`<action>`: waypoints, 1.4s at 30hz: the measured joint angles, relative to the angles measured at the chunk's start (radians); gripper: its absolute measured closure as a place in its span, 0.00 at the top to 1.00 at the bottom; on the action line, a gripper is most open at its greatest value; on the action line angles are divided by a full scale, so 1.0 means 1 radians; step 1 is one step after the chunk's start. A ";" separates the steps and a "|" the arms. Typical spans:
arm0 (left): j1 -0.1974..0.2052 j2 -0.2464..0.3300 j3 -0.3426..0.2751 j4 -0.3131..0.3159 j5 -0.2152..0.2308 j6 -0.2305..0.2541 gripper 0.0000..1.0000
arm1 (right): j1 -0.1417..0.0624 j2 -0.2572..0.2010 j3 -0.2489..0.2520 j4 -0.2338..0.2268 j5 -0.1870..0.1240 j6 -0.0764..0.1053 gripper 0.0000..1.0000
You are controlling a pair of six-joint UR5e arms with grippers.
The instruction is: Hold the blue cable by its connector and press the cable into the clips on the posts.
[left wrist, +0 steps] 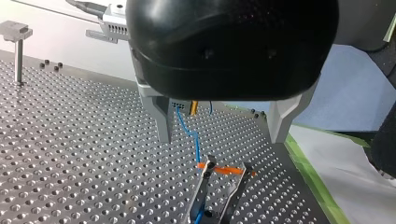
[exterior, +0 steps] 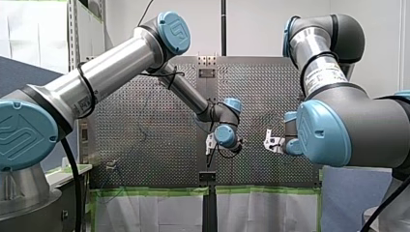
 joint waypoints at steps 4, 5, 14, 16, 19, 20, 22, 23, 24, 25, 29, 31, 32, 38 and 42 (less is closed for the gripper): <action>-0.002 0.000 0.000 -0.003 -0.012 -0.009 1.00 | 0.000 0.000 0.000 0.000 -0.001 0.002 0.00; -0.003 0.000 0.000 -0.005 -0.016 -0.013 1.00 | 0.000 0.000 0.000 0.000 -0.002 0.002 0.00; -0.004 0.000 0.000 -0.045 -0.059 -0.069 1.00 | 0.001 0.001 0.000 0.001 -0.012 0.003 0.00; -0.005 0.000 0.000 -0.047 -0.062 -0.072 1.00 | 0.002 0.001 0.000 0.001 -0.012 0.003 0.00; -0.005 0.000 0.000 -0.048 -0.064 -0.073 1.00 | 0.003 0.001 0.000 0.001 -0.012 0.003 0.00; -0.005 0.000 0.000 -0.048 -0.064 -0.074 1.00 | 0.003 0.001 0.000 0.001 -0.012 0.003 0.00; -0.005 0.000 0.000 -0.049 -0.064 -0.074 1.00 | 0.003 0.001 0.000 0.002 -0.013 0.003 0.00; -0.005 0.000 0.000 -0.049 -0.064 -0.074 1.00 | 0.003 0.001 0.000 0.002 -0.014 0.003 0.00; -0.005 0.000 0.000 -0.049 -0.064 -0.074 1.00 | 0.003 0.001 0.000 0.002 -0.015 0.003 0.00; -0.006 0.000 0.000 -0.049 -0.064 -0.074 1.00 | 0.003 0.001 0.000 0.002 -0.015 0.003 0.00; -0.009 0.000 -0.001 -0.049 -0.065 -0.074 1.00 | 0.003 0.001 0.000 0.003 -0.017 0.003 0.00; -0.012 0.002 -0.004 -0.047 -0.065 -0.073 1.00 | 0.003 0.001 0.000 0.003 -0.017 0.003 0.00; -0.014 0.005 -0.007 -0.045 -0.065 -0.073 1.00 | 0.003 0.002 0.000 0.003 -0.017 0.003 0.00; -0.018 0.049 -0.052 -0.003 -0.060 -0.073 1.00 | 0.003 0.002 0.000 0.002 -0.017 0.004 0.00; -0.010 0.085 -0.089 0.033 -0.058 -0.071 1.00 | 0.003 0.002 0.000 0.003 -0.019 0.004 0.00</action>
